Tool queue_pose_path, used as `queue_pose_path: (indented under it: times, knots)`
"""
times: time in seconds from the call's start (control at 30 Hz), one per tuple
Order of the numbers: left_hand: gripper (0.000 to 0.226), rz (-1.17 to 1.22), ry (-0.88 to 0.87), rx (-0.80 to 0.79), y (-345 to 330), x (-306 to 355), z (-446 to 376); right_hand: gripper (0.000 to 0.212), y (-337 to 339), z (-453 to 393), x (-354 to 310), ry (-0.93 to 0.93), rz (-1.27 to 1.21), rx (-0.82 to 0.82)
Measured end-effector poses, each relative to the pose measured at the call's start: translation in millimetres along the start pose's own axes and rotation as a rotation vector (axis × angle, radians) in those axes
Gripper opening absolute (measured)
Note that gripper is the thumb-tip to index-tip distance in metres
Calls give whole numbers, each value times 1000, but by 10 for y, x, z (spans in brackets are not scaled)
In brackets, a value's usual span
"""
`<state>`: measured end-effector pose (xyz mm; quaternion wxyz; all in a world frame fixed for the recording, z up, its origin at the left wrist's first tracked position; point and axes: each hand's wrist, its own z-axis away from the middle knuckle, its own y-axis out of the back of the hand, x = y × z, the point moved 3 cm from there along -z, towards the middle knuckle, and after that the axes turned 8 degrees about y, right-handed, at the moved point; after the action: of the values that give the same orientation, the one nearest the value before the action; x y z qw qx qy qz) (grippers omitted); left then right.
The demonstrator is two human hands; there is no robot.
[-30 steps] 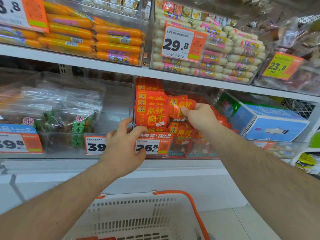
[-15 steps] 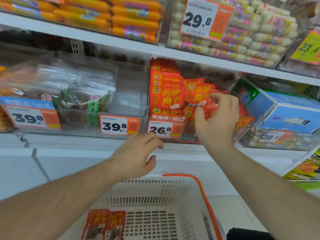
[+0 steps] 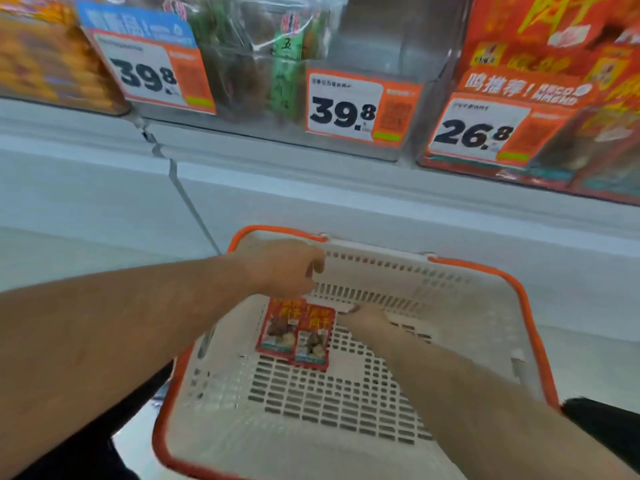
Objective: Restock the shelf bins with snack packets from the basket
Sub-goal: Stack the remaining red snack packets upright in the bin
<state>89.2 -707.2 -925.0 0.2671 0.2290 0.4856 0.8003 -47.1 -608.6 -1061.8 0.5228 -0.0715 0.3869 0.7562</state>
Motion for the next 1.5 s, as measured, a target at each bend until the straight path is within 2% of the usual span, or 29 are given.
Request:
queue_pose_path:
  times: [0.07, 0.17, 0.2, 0.3, 0.37, 0.47, 0.6, 0.73, 0.83, 0.93, 1.07, 1.2, 1.27, 1.4, 1.5]
  knots:
    - [35, -12, -2, 1, -97, -51, -2, 27, -262, -110, 122, -127, -85, -64]
    - [33, 2, 10, -111, -285, -93, -28, 53, -538, -255, 241, -193, -309, -81]
    - [33, 10, 11, -140, -324, -99, -38, 49, -592, -284, 248, -187, -375, -71]
    - [34, 80, 13, -212, -344, -73, -63, 18, -678, -407, 222, -183, -479, -40]
    - [33, 97, 11, -226, -342, -55, -79, 13, -744, -476, 214, -196, -513, -25]
    - [33, 143, 24, -235, -324, -24, -79, 10, -832, -503, 210, -193, -505, -10]
    - [34, 162, 11, -228, -267, 43, -66, 17, -743, -441, 226, -183, -435, 18]
    - [38, 148, 48, -247, -228, 59, -45, 16, -321, -282, 188, -6, -230, 50]
    - [38, 129, 78, -281, -163, 117, -33, 17, 102, -51, 94, 88, -203, 18]
    - [40, 182, 59, -213, -2, 279, -33, 13, 546, 265, -56, 147, -217, 7]
    - [63, 320, 64, -113, 223, 495, -73, 19, 1055, 739, -240, 308, -331, 53]
    - [35, 548, -37, 41, 509, 687, -50, 25, 1437, 1134, -368, 390, -417, 68]
    - [19, 648, -97, 111, 679, 769, -10, 20, 1602, 1290, -411, 428, -416, 99]
    - [22, 731, -175, 184, 1004, 926, 101, 16, 1951, 1636, -480, 510, -371, 262]
    - [21, 758, -229, 281, 1253, 1069, 237, 11, 2127, 1914, -605, 643, -421, 355]
